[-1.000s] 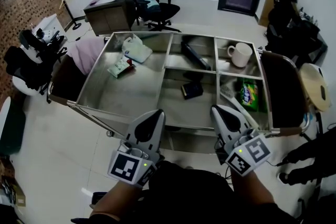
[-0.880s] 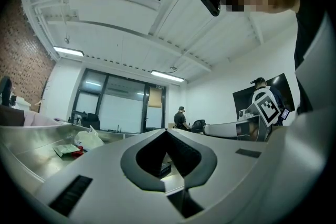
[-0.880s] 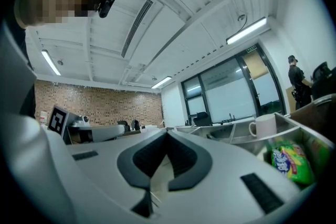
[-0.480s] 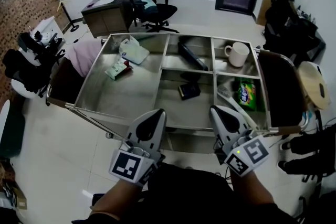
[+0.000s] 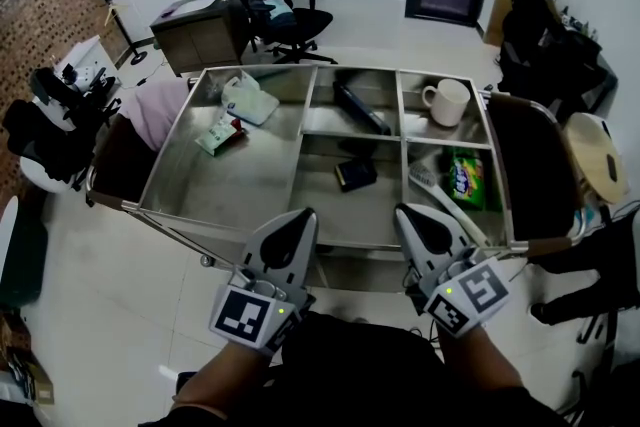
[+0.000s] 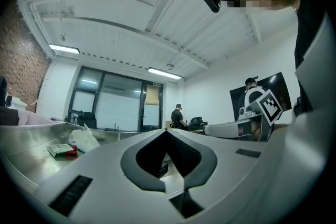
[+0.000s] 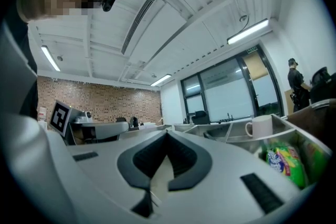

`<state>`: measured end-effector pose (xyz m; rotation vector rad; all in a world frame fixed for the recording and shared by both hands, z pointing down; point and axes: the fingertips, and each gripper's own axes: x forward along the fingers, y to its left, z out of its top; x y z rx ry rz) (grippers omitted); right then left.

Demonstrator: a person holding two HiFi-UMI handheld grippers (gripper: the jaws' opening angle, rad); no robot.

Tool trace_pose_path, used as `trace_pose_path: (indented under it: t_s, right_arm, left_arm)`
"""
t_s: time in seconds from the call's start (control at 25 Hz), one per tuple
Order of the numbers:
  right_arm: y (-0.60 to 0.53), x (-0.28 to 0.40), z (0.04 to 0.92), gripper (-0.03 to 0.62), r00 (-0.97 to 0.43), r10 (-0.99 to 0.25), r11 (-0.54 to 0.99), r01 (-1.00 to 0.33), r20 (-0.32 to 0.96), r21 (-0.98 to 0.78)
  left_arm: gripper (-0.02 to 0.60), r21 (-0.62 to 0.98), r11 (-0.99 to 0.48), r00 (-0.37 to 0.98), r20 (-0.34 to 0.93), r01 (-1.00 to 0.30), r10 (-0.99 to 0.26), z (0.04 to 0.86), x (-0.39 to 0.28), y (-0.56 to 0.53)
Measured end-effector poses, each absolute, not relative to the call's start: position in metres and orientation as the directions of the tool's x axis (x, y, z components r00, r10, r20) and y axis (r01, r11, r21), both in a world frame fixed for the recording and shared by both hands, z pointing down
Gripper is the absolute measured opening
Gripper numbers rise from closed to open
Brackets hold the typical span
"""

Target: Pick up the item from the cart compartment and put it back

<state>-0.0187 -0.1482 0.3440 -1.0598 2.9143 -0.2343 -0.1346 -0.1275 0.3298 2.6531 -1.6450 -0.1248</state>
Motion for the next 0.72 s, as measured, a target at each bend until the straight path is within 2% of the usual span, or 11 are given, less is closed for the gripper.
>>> trace_pose_path:
  t_s: [0.72]
  right_arm:
    - [-0.1484,-0.0133,0.3421,0.012,-0.766,-0.642,0.756,-0.635,0.006,-0.162]
  left_arm:
    - [0.0,0.04,-0.437,0.436,-0.042,-0.898,-0.899,0.3279,-0.1289,-0.1255]
